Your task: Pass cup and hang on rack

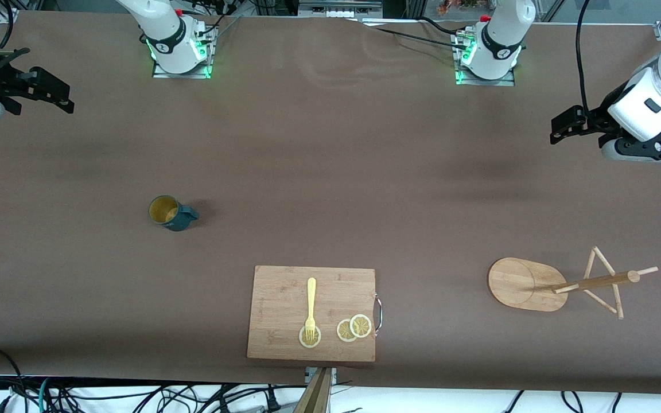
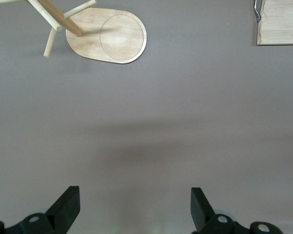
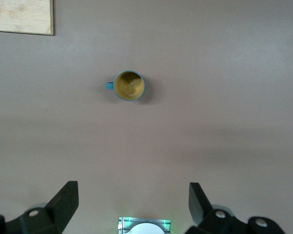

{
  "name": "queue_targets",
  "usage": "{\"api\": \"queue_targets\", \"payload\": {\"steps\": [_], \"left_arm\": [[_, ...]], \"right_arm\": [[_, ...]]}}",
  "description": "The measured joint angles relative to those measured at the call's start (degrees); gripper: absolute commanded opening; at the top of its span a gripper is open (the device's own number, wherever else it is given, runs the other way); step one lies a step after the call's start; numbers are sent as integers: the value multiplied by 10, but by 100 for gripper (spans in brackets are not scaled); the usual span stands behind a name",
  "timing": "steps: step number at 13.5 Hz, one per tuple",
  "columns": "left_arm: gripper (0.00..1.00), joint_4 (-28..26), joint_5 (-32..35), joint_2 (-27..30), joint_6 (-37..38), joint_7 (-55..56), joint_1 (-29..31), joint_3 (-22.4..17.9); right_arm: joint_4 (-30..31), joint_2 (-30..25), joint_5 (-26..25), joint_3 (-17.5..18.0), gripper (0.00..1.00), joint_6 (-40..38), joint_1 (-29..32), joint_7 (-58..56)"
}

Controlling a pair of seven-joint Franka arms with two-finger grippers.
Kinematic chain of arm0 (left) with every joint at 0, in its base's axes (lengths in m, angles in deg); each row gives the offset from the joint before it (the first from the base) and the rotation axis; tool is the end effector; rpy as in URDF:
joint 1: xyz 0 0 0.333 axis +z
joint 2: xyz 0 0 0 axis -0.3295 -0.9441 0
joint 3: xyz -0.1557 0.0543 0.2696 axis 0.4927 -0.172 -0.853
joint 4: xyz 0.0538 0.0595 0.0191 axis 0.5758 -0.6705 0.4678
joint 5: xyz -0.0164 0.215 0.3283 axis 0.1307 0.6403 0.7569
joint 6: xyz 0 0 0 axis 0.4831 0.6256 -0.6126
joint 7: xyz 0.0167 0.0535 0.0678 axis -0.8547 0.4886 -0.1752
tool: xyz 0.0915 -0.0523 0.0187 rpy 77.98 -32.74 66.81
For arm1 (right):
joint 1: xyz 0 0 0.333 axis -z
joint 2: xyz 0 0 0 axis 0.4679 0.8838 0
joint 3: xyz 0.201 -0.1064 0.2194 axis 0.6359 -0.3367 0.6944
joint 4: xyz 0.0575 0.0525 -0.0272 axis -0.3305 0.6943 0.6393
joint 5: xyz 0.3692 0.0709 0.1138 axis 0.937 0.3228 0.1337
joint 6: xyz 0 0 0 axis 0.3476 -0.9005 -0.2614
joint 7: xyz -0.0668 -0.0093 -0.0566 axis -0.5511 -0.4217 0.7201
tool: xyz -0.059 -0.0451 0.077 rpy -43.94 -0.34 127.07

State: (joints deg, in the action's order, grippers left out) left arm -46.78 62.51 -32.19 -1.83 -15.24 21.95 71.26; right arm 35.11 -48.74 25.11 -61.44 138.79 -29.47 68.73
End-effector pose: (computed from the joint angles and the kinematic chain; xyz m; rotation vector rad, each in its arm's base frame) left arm 0.5493 -0.0505 0.5897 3.1045 -0.0509 -0.1630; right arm 0.5256 0.0266 0.6421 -3.1377 -0.0674 0.1194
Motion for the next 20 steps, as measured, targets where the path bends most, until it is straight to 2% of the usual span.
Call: {"api": "queue_targets", "payload": {"steps": [7,8,10,12,16,20], "left_arm": [[100,0,0,0,0,0,0,0],[100,0,0,0,0,0,0,0],[100,1,0,-1,0,0,0,0],[100,2,0,-2,0,0,0,0],[100,3,0,-3,0,0,0,0],[100,3,0,-3,0,0,0,0]], "right_arm": [[3,20,2,1,100,11,0,0],[11,45,2,2,100,10,-1,-1],[5,134,2,3,100,19,-2,-9],[-14,201,2,3,100,67,-3,-16],[-21,291,2,4,100,207,-7,-18],[-11,370,2,4,100,291,-17,-18]]}}
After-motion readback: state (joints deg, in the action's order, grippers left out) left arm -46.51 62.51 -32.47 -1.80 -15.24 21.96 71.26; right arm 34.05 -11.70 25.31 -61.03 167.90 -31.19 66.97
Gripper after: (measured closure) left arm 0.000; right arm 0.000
